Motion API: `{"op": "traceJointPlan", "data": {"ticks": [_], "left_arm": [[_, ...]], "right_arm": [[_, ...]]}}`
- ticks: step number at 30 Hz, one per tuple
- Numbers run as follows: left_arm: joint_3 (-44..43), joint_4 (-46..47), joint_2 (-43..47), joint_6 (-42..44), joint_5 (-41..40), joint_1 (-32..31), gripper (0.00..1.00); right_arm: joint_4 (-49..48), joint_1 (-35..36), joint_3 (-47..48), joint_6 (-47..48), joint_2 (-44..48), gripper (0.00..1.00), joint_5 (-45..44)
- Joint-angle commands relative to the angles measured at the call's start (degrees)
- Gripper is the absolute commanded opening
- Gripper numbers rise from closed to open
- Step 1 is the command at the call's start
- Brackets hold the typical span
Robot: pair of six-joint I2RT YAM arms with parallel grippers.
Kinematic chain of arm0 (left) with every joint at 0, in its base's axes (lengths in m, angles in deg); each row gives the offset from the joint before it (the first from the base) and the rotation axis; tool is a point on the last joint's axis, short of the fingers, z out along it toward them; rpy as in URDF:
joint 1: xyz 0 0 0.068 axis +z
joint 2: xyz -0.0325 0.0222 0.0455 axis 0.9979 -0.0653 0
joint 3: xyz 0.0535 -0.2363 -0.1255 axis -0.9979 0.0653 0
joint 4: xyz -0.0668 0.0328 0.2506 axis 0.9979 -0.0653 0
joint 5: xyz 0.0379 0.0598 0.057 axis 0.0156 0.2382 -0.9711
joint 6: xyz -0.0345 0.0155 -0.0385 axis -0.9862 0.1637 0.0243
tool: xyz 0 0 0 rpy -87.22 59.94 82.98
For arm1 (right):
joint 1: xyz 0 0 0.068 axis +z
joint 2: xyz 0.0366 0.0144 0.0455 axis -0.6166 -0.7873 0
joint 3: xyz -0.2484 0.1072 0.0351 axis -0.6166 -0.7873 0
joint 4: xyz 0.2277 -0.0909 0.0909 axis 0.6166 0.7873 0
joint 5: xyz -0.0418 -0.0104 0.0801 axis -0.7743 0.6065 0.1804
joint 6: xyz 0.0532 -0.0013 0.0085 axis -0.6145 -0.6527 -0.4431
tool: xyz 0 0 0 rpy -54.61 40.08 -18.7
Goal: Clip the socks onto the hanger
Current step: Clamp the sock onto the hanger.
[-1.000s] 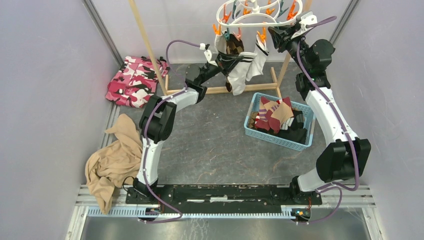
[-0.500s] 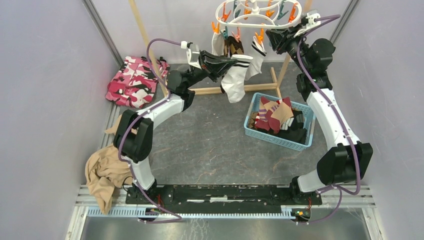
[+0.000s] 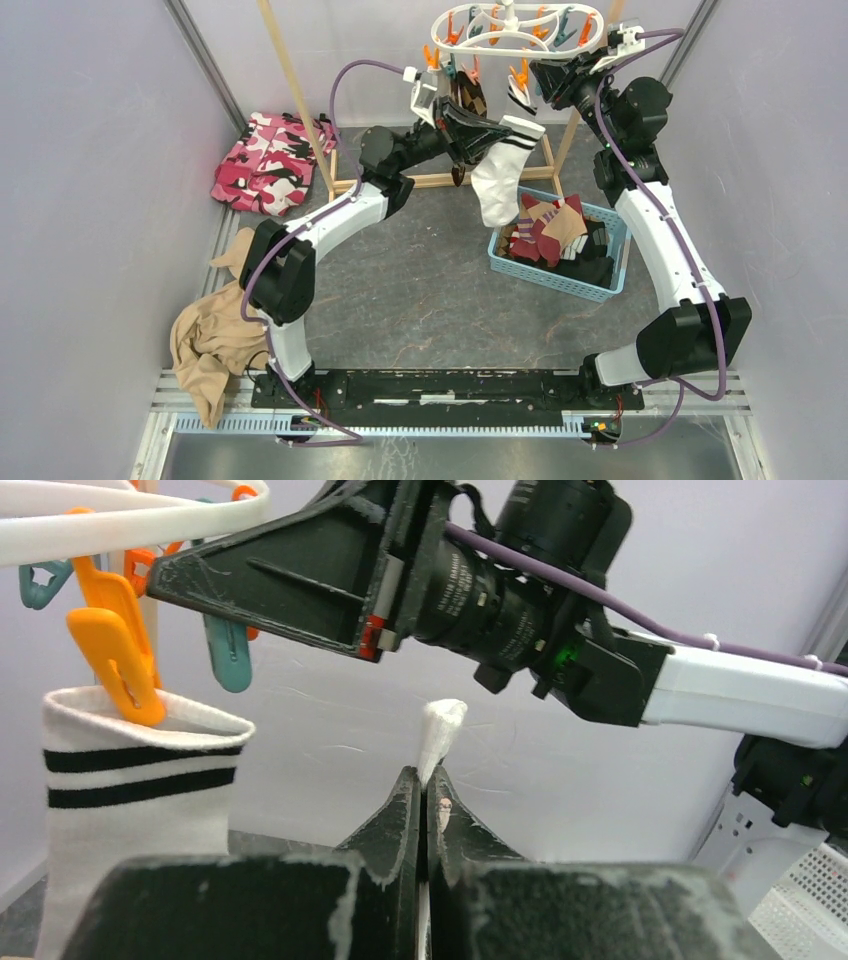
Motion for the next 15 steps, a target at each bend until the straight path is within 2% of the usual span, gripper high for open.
{"op": "traceJointPlan", "data": {"ticks": [1, 15], "left_arm": [[-6.1, -3.4, -3.2, -4.6, -2.1, -0.5, 0.02], [-15.7, -8.2, -11.4, -8.5, -8.4, -1.1, 0.02]], "right_arm": [[0.5, 0.4, 2.0, -1.7, 2.5, 0.0, -0.9], [0.4, 0.6, 1.1, -2.8, 3.4, 0.0, 0.2]]}}
